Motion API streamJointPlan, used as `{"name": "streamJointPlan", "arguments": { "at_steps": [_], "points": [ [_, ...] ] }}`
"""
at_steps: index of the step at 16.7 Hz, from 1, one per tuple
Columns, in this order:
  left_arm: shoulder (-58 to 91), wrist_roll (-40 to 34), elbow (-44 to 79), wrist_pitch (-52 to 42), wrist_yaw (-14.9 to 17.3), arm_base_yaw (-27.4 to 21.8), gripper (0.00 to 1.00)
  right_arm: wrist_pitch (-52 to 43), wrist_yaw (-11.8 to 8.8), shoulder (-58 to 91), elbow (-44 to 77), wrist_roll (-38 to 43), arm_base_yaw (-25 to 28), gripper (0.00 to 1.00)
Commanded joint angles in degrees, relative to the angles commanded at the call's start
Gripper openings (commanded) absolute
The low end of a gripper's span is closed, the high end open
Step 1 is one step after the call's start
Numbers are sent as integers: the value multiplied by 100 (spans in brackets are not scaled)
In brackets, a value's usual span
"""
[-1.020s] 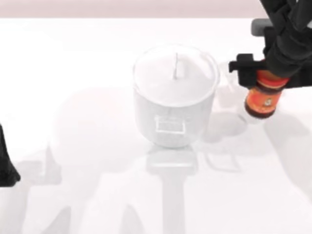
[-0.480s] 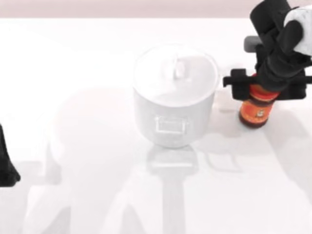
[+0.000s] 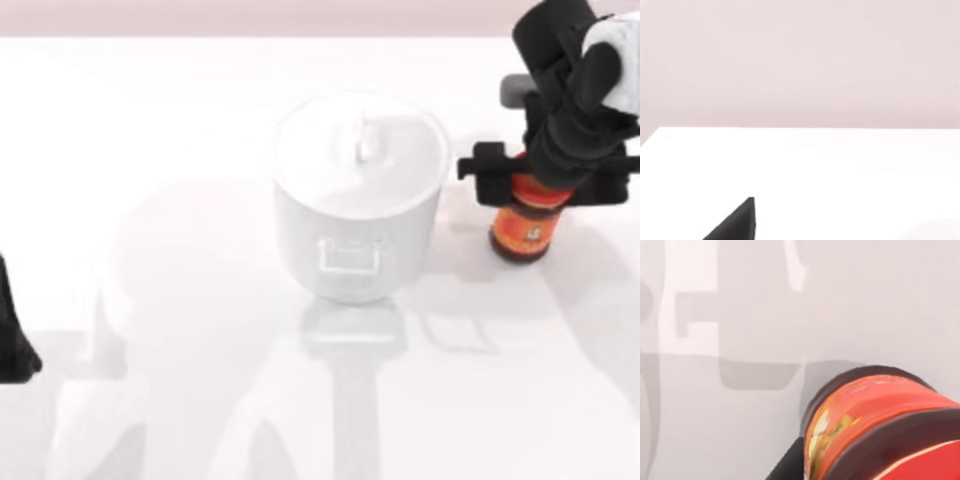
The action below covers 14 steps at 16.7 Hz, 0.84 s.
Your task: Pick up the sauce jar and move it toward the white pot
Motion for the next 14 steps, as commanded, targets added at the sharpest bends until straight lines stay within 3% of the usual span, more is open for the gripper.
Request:
{"name": "streamJointPlan", "arguments": {
  "at_steps": [8, 14],
  "points": [
    [0, 0, 0, 0, 0, 0, 100, 0, 0, 0, 0, 0, 0, 98],
    [0, 0, 0, 0, 0, 0, 100, 0, 0, 0, 0, 0, 0, 100]
  ]
}}
